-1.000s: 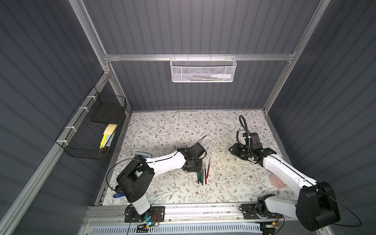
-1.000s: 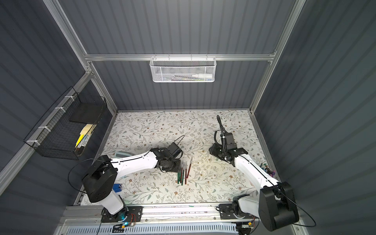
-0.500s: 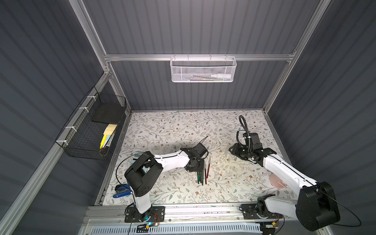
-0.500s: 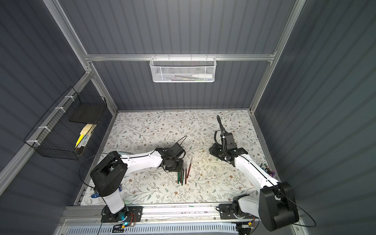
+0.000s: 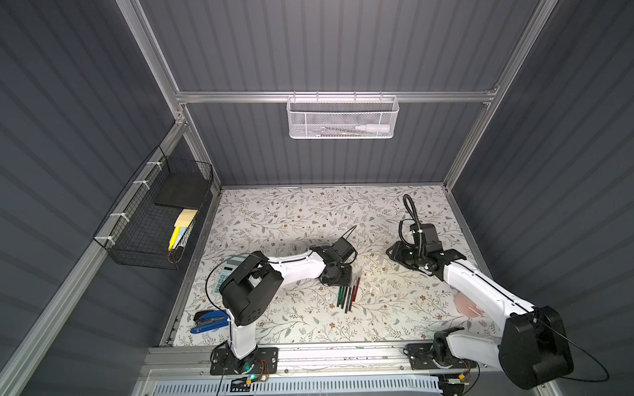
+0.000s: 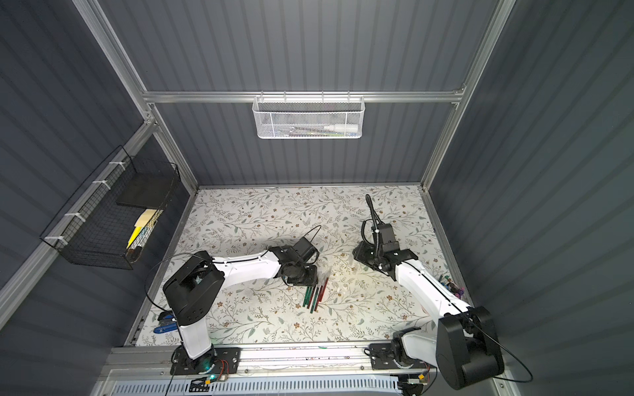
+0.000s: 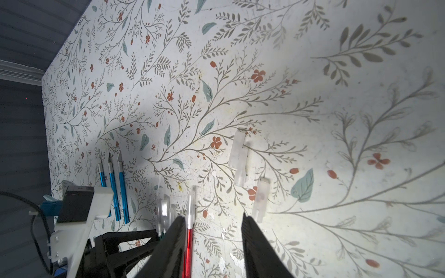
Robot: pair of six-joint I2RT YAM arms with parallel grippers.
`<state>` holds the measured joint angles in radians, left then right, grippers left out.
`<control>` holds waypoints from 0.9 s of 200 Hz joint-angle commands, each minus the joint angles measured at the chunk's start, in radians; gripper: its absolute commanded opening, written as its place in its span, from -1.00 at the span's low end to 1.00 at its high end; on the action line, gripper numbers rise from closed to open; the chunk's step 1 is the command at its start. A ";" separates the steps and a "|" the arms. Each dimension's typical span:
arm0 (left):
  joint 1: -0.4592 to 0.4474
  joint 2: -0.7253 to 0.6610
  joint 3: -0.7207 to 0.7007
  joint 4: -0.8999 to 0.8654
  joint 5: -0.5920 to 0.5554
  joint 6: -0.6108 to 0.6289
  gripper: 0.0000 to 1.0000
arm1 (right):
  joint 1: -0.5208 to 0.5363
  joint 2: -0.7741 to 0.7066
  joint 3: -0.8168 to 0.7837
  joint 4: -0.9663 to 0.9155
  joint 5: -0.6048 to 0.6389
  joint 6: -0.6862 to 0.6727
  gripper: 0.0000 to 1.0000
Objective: Remove protective caps from carving knives
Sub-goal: Adjust the carving knife at the center of the board.
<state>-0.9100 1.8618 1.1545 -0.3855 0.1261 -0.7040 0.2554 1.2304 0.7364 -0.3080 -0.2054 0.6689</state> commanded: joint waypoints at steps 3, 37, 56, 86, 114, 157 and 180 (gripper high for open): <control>-0.009 0.029 0.007 -0.023 0.010 -0.005 -0.20 | 0.002 -0.010 -0.003 -0.014 0.022 -0.008 -0.16; -0.009 0.004 -0.003 -0.057 -0.030 0.014 -0.19 | 0.002 -0.010 -0.006 -0.016 0.020 -0.008 -0.17; -0.008 -0.012 -0.007 -0.081 -0.062 0.027 -0.20 | 0.002 -0.010 -0.005 -0.019 0.017 -0.006 -0.17; -0.008 -0.026 -0.010 -0.097 -0.081 0.034 -0.20 | 0.002 -0.010 -0.006 -0.021 0.004 -0.009 -0.17; -0.009 -0.030 -0.016 -0.095 -0.085 0.036 -0.21 | 0.002 -0.010 -0.012 -0.020 -0.005 -0.015 -0.23; -0.009 -0.031 -0.019 -0.093 -0.082 0.034 -0.21 | 0.002 0.003 -0.025 -0.006 -0.031 -0.012 -0.32; -0.008 -0.034 -0.016 -0.095 -0.080 0.035 -0.21 | 0.005 0.009 -0.022 -0.030 -0.060 -0.028 -0.56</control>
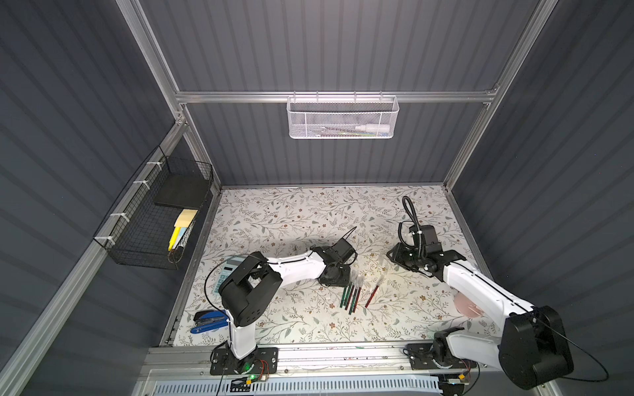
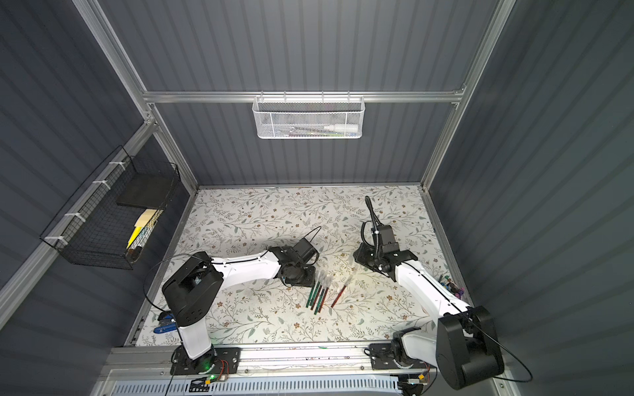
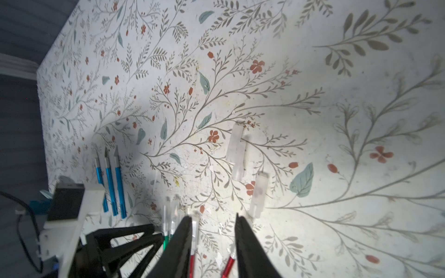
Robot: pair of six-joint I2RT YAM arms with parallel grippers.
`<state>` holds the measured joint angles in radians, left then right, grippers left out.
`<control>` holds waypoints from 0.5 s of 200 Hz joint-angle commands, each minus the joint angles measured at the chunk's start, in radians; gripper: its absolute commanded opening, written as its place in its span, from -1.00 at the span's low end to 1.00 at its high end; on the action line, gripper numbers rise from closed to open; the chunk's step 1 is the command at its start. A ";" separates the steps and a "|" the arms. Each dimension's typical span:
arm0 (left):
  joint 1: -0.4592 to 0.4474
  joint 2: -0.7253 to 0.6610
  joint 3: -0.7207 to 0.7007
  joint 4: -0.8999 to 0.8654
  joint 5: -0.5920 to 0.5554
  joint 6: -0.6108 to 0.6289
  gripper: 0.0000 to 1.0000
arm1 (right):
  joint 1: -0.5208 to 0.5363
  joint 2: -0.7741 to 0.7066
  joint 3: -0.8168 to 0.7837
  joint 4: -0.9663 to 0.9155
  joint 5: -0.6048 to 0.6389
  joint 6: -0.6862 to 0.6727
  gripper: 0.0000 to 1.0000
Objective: Remove protective caps from carving knives
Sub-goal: Adjust the carving knife at the center of the board.
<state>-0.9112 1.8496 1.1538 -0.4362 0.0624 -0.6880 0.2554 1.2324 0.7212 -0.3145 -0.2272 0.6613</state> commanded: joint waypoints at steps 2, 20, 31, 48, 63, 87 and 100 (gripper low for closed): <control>-0.007 -0.023 -0.014 -0.044 -0.016 0.020 -0.21 | 0.005 0.008 -0.006 -0.030 -0.040 -0.024 -0.56; -0.007 -0.026 -0.014 -0.046 -0.019 0.023 -0.21 | 0.018 0.005 -0.010 -0.091 -0.033 -0.046 -0.55; -0.007 -0.026 -0.010 -0.049 -0.021 0.026 -0.21 | 0.024 -0.010 -0.030 -0.108 -0.017 -0.051 -0.52; -0.008 -0.027 -0.006 -0.047 -0.015 0.028 -0.21 | 0.025 -0.050 -0.062 -0.113 -0.003 -0.046 -0.50; -0.007 -0.024 -0.005 -0.045 -0.013 0.028 -0.21 | 0.026 -0.065 -0.073 -0.112 0.001 -0.039 -0.50; -0.007 -0.022 -0.001 -0.044 -0.007 0.028 -0.21 | 0.028 -0.065 -0.073 -0.103 -0.002 -0.028 -0.50; -0.008 -0.022 0.003 -0.043 -0.004 0.024 -0.21 | 0.028 -0.061 -0.070 -0.096 -0.003 -0.023 -0.50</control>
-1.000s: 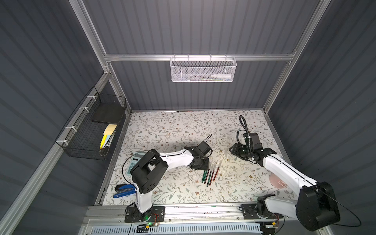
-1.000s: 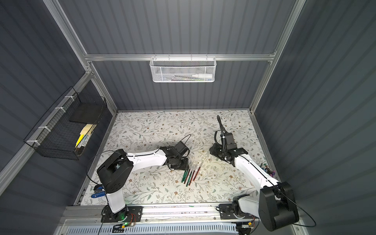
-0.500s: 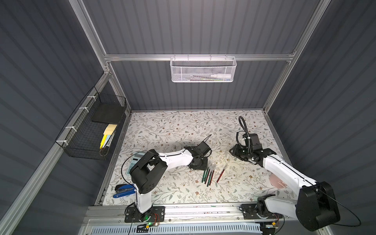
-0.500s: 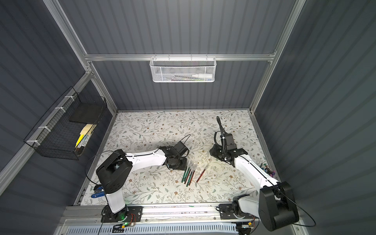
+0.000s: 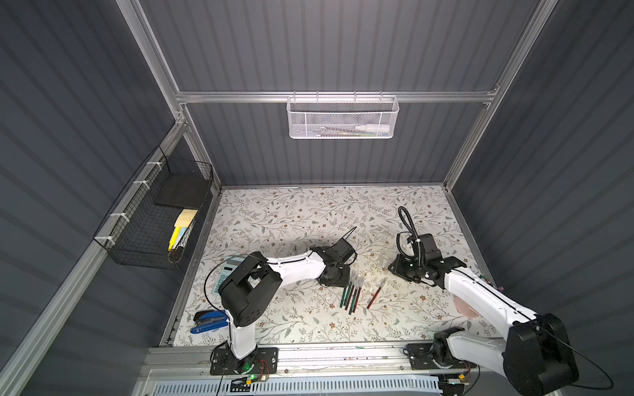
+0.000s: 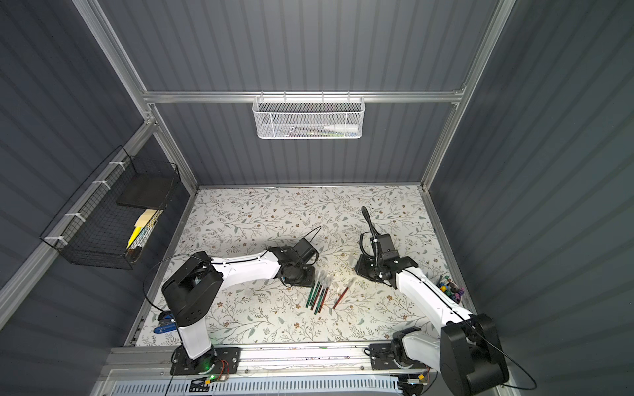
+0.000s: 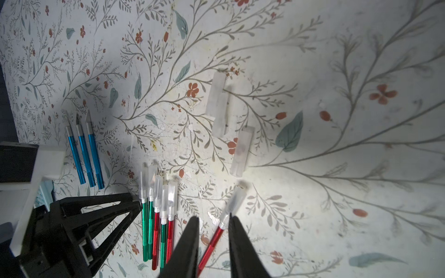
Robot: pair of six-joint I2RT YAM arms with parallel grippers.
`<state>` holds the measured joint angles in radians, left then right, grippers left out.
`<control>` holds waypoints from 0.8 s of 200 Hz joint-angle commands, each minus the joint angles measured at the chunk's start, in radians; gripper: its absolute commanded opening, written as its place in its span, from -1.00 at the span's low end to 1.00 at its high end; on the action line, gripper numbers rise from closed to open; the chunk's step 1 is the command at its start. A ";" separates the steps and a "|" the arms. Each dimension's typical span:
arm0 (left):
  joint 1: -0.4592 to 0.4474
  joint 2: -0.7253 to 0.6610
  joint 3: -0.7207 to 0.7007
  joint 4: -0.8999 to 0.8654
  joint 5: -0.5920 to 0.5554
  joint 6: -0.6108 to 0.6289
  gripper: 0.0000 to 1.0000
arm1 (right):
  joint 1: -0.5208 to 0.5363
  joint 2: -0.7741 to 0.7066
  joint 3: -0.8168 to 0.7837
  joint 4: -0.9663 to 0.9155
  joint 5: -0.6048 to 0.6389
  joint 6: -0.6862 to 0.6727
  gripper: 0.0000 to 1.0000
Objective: Remove protective caps from carving knives
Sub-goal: Adjust the carving knife at the center of the board, then pick up the carving knife from the center of the board.
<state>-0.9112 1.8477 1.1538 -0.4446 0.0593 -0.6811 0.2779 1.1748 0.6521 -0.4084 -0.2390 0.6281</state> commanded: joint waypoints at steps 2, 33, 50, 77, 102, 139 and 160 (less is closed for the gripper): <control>-0.008 -0.021 0.003 -0.035 0.000 0.017 -0.21 | 0.006 -0.003 0.000 -0.001 0.008 0.011 -0.50; -0.008 -0.040 -0.005 -0.031 0.005 0.006 -0.21 | 0.007 0.008 0.006 0.018 0.003 0.021 -0.49; -0.009 -0.053 -0.018 -0.033 0.004 0.000 -0.21 | 0.009 0.013 0.011 0.023 0.004 0.020 -0.50; -0.014 -0.075 -0.031 -0.032 0.003 -0.009 -0.21 | 0.010 0.024 0.015 0.033 -0.002 0.022 -0.50; -0.021 -0.091 -0.038 -0.028 0.007 -0.012 -0.21 | 0.012 0.029 0.017 0.030 -0.013 0.018 -0.52; -0.025 -0.086 -0.042 -0.025 0.004 -0.011 -0.20 | 0.014 0.013 0.014 0.002 0.014 0.006 -0.52; -0.026 -0.070 -0.048 -0.019 0.007 -0.017 -0.21 | 0.014 0.011 0.018 0.013 0.012 0.014 -0.52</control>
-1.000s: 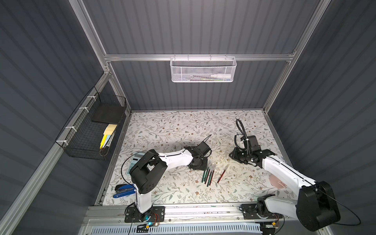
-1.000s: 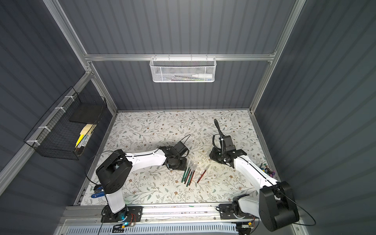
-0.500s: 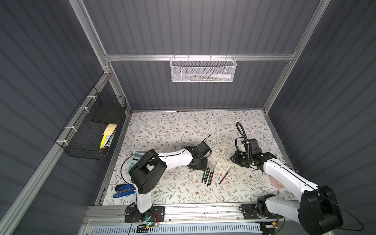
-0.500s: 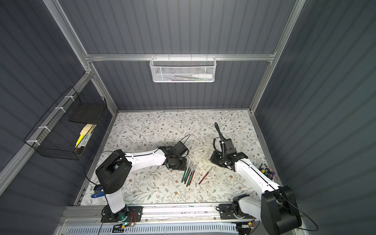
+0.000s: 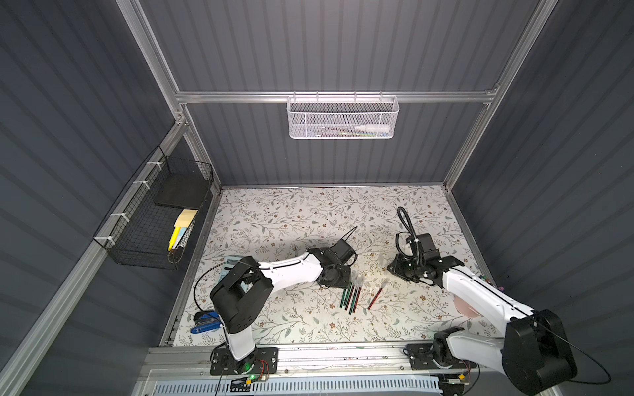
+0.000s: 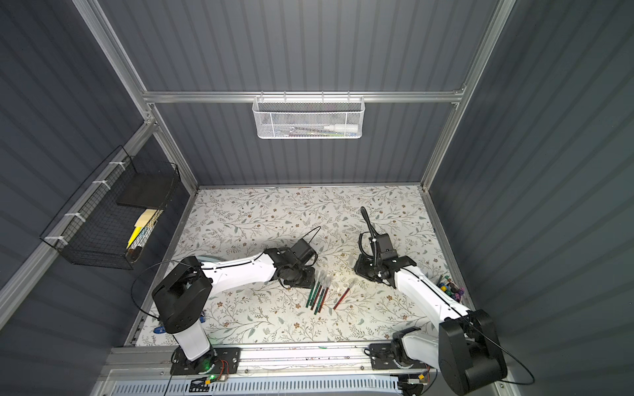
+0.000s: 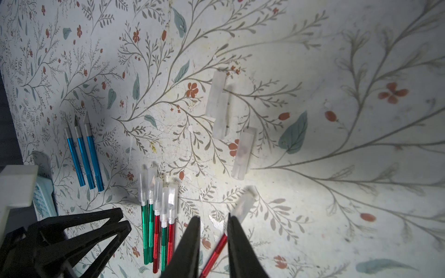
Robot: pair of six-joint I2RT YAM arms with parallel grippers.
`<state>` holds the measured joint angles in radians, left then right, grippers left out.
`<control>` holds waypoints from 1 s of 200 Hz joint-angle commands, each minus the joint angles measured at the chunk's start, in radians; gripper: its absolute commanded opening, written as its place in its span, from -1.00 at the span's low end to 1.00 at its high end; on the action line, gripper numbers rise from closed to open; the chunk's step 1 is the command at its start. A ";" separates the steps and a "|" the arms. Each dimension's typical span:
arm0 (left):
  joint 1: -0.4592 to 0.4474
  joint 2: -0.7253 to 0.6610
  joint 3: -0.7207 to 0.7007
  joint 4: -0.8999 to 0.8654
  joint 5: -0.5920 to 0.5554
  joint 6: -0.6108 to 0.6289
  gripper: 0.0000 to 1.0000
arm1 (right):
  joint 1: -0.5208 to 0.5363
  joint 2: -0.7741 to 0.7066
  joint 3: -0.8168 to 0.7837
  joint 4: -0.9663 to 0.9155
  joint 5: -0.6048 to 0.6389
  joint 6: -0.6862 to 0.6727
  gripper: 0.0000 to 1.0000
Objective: Remove protective caps from carving knives
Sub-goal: Pick up the carving knife from the center of the board.
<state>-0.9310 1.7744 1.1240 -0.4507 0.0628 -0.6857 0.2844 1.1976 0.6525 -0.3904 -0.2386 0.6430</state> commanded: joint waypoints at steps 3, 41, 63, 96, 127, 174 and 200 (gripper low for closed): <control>-0.006 0.004 -0.019 -0.011 0.004 -0.013 -0.21 | 0.007 -0.011 0.018 -0.004 0.010 0.000 -0.52; -0.016 0.025 -0.006 -0.016 -0.007 -0.014 -0.22 | 0.008 0.009 0.029 0.015 -0.002 0.007 -0.52; -0.027 0.033 0.006 -0.025 -0.015 -0.011 -0.26 | 0.007 0.010 0.026 0.020 -0.003 0.006 -0.52; -0.041 0.052 0.026 -0.047 -0.043 -0.009 -0.32 | 0.007 0.037 0.022 0.023 -0.004 0.006 -0.51; -0.043 0.071 0.036 -0.059 -0.063 -0.010 -0.48 | 0.007 0.033 0.022 0.022 -0.004 0.003 -0.52; -0.043 0.098 0.057 -0.085 -0.087 -0.009 -0.50 | 0.007 0.036 0.018 0.022 0.004 0.000 -0.52; -0.043 0.118 0.066 -0.114 -0.109 -0.010 -0.50 | 0.007 0.039 0.016 0.026 0.004 0.001 -0.51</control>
<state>-0.9680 1.8553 1.1694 -0.5018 -0.0071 -0.6930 0.2844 1.2335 0.6567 -0.3664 -0.2394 0.6460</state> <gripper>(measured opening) 0.251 0.243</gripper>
